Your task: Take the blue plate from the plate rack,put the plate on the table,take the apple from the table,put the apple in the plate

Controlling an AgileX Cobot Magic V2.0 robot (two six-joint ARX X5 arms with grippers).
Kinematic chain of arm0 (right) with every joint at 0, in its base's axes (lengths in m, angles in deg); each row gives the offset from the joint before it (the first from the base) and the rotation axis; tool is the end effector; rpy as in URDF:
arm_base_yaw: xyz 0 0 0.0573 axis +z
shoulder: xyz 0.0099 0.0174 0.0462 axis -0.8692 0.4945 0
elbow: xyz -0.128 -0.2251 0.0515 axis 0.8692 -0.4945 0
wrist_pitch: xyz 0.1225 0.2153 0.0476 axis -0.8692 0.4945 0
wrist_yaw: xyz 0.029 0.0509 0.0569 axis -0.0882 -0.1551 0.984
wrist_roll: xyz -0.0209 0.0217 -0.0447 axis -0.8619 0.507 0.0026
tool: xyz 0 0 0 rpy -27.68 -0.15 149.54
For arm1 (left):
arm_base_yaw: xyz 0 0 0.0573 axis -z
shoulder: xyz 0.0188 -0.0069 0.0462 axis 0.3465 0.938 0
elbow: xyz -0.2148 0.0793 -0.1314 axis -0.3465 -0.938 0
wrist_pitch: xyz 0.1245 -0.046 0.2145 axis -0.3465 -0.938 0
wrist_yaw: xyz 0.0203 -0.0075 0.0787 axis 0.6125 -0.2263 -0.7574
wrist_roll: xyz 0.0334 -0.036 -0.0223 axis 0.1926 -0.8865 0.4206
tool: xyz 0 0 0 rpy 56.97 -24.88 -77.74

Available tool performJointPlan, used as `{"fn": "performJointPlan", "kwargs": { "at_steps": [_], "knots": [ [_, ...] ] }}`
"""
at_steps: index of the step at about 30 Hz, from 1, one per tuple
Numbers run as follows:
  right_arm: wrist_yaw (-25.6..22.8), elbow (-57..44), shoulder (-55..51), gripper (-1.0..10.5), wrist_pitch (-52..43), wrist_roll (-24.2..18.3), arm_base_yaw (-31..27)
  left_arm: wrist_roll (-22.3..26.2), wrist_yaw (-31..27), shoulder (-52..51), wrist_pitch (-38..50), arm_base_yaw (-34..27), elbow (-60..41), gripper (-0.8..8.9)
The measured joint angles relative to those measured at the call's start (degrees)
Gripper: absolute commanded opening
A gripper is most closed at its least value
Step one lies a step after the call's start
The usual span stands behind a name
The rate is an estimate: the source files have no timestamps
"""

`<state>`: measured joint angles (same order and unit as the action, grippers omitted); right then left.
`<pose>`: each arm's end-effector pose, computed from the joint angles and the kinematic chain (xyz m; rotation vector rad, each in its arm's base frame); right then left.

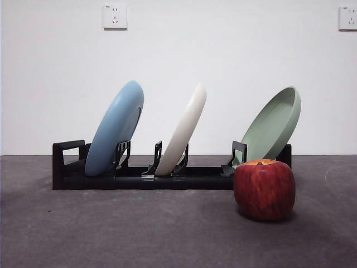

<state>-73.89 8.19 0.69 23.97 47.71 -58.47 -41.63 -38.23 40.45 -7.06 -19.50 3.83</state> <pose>0.0959 0.0107 0.2274 0.5371 0.1844 0.2639 0.0909 -0.0072 0.2401 -0.3188 0.0846 -0.2072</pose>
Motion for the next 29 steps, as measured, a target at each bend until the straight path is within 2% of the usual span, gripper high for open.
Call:
{"fn": "performJointPlan", "kwargs": {
  "at_steps": [7, 15, 17, 19, 20, 22, 24, 29],
  "knots": [
    [4.63, 11.02, 11.13, -0.1, 0.35, -1.4, 0.0, 0.48, 6.84, 15.08, -2.69, 0.0, 11.56, -0.08],
    [11.93, 23.17, 25.46, 0.0, 5.29, -8.15, 0.0, 3.5, 16.59, 34.18, -9.31, 0.0, 24.74, 0.01],
    [13.86, 25.75, 28.94, 0.1, 7.28, -10.19, 0.0, 3.65, 18.97, 37.86, -10.49, 0.0, 27.17, 0.45],
    [15.78, 27.95, 32.15, 0.9, 9.2, -12.04, 0.0, 3.72, 20.72, 40.94, -10.95, 0.11, 29.29, 1.73],
    [16.28, 28.92, 33.7, 1.6, 10.16, -12.9, 0.0, 3.74, 21.14, 42.36, -10.93, 0.35, 30.27, 2.3],
    [16.52, 30.42, 36.17, 3.1, 11.37, -13.79, 0.0, 3.91, 21.22, 44.61, -10.95, 0.96, 31.82, 2.9],
    [16.57, 31.65, 38.29, 3.9, 11.87, -14.32, 0.0, 3.91, 21.38, 46.86, -10.97, 1.97, 33.4, 2.92],
    [17.46, 32.52, 40.72, 3.8, 11.91, -14.71, 0.0, 3.93, 21.27, 51.76, -10.82, 5.22, 37.48, 2.92]
  ]
}}
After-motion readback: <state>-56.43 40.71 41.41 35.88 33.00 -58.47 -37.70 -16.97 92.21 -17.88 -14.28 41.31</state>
